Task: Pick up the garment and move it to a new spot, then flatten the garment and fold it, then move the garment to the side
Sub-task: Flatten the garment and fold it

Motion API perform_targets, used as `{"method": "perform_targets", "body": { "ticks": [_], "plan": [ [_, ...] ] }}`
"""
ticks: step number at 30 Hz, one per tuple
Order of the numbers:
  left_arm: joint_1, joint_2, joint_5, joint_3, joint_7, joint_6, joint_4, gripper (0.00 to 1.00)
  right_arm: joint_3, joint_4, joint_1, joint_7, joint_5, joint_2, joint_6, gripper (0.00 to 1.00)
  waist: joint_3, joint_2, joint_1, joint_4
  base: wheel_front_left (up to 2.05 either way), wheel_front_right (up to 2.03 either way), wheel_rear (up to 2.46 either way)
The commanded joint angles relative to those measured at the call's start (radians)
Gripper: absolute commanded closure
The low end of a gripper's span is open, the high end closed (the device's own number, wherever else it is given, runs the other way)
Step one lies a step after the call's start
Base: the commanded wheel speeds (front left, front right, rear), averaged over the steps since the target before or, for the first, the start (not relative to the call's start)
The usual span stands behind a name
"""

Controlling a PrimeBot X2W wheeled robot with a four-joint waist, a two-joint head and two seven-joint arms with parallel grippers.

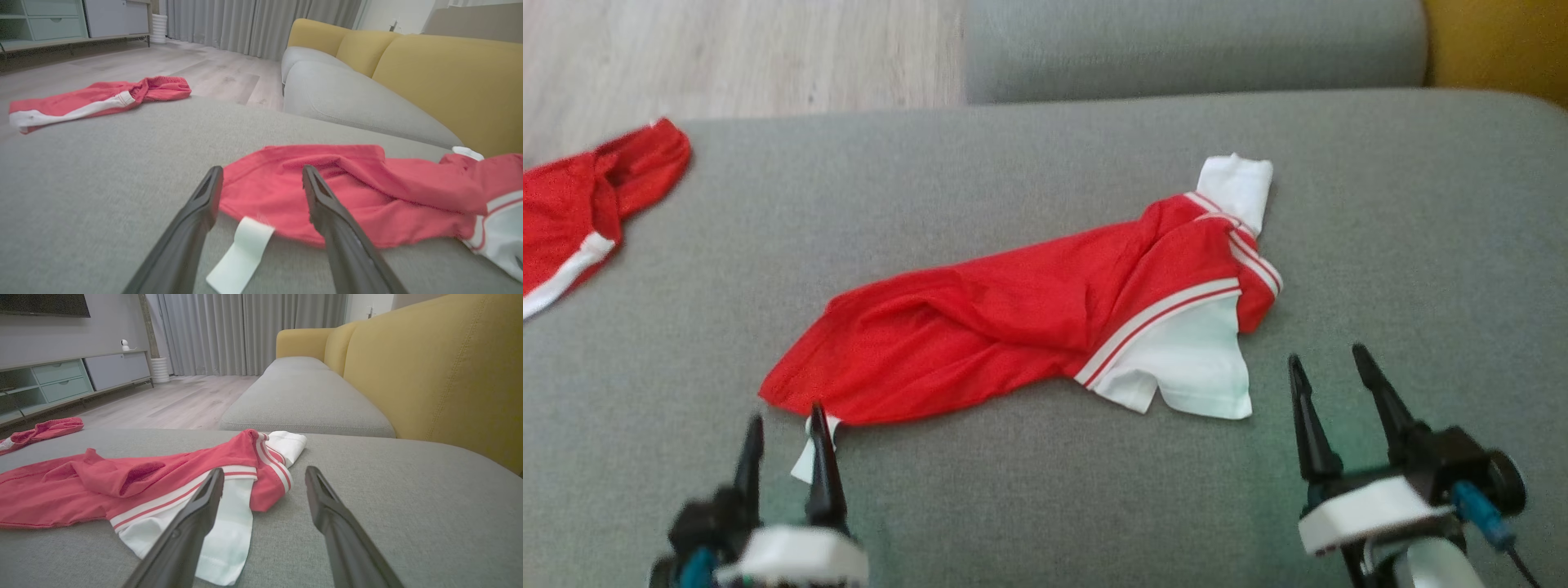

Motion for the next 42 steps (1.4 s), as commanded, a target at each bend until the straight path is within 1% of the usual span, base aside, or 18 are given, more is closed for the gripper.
{"method": "perform_targets", "body": {
  "ticks": [1,4,6,16,21,36,39,42],
  "plan": [
    [0.019,0.015,0.01,0.025,-0.011,-0.012,-0.037,0.0,0.022,-0.031,0.005,-0.011,0.009,-0.005,0.004,0.0,-0.032,0.0,0.0001,-0.002,0.0,0.0,0.0],
    [0.073,0.023,0.009,0.016,-0.011,-0.026,-0.046,0.0,0.026,-0.03,0.032,-0.011,0.02,-0.005,0.004,0.0,-0.06,0.0,0.0001,-0.006,0.0,0.0,0.0],
    [0.116,0.024,0.006,0.009,-0.008,-0.027,-0.075,0.0,0.027,-0.034,0.05,-0.011,0.028,-0.005,0.004,0.0,-0.072,0.0,0.0001,-0.009,0.0,0.0,0.0],
    [0.171,0.029,0.024,-0.019,0.025,-0.005,-0.143,0.0,0.037,-0.025,0.058,-0.011,0.048,-0.005,0.004,0.0,-0.091,0.0,0.0001,-0.007,0.0,0.0,0.0],
    [0.176,0.034,0.026,-0.027,0.049,0.004,-0.168,0.0,0.043,-0.022,0.058,-0.011,0.05,-0.005,0.004,0.0,-0.093,0.0,0.0001,-0.005,0.0,0.0,0.0],
    [0.177,0.049,0.017,-0.034,0.072,0.015,-0.197,0.0,0.05,-0.023,0.055,-0.011,0.048,-0.005,0.004,0.0,-0.088,0.0,0.0001,0.0,0.0,0.0,0.0],
    [0.152,0.064,0.017,-0.031,0.095,0.016,-0.192,0.0,0.056,-0.024,0.047,-0.011,0.044,-0.005,0.004,0.0,-0.079,0.0,0.0001,0.001,0.0,0.0,0.0],
    [0.103,0.08,0.012,-0.023,0.14,0.021,-0.173,0.0,0.064,-0.024,0.035,-0.011,0.037,-0.005,0.004,0.0,-0.065,0.0,0.0001,0.002,0.0,0.0,0.0]
  ]
}}
